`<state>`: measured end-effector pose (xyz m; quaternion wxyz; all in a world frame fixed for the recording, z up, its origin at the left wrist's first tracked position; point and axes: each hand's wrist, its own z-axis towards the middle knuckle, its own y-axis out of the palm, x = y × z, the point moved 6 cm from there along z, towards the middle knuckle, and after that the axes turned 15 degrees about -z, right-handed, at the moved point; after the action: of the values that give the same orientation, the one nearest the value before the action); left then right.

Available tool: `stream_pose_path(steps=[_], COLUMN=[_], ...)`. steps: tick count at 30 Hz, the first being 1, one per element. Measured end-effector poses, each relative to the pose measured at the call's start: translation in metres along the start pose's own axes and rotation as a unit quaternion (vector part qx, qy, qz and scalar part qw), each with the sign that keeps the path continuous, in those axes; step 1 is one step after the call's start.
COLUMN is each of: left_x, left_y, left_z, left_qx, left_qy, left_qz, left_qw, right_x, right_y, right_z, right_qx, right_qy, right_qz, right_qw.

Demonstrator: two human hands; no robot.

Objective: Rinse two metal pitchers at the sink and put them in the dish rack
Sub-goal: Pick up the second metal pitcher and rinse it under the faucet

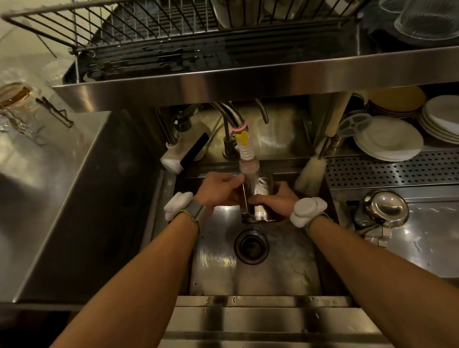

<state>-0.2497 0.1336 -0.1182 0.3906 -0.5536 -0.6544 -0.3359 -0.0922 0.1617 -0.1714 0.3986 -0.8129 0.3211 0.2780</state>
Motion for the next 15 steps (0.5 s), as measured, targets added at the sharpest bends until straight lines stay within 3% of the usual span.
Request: stream_pose_path(steps=[8, 15], left_x=[-0.023, -0.031], left_y=[-0.006, 0.007], left_z=[0.002, 0.006], left_qx=[0.001, -0.037], left_qy=[-0.05, -0.083], left_qz=[0.093, 0.09], left_qw=[0.994, 0.992], right_x=[-0.001, 0.001], right_y=[-0.005, 0.003], right_z=[0.0, -0.004], right_qx=[0.014, -0.021], right_qy=[-0.006, 0.006], right_qz=[0.043, 0.059], right_qw=[0.999, 0.998])
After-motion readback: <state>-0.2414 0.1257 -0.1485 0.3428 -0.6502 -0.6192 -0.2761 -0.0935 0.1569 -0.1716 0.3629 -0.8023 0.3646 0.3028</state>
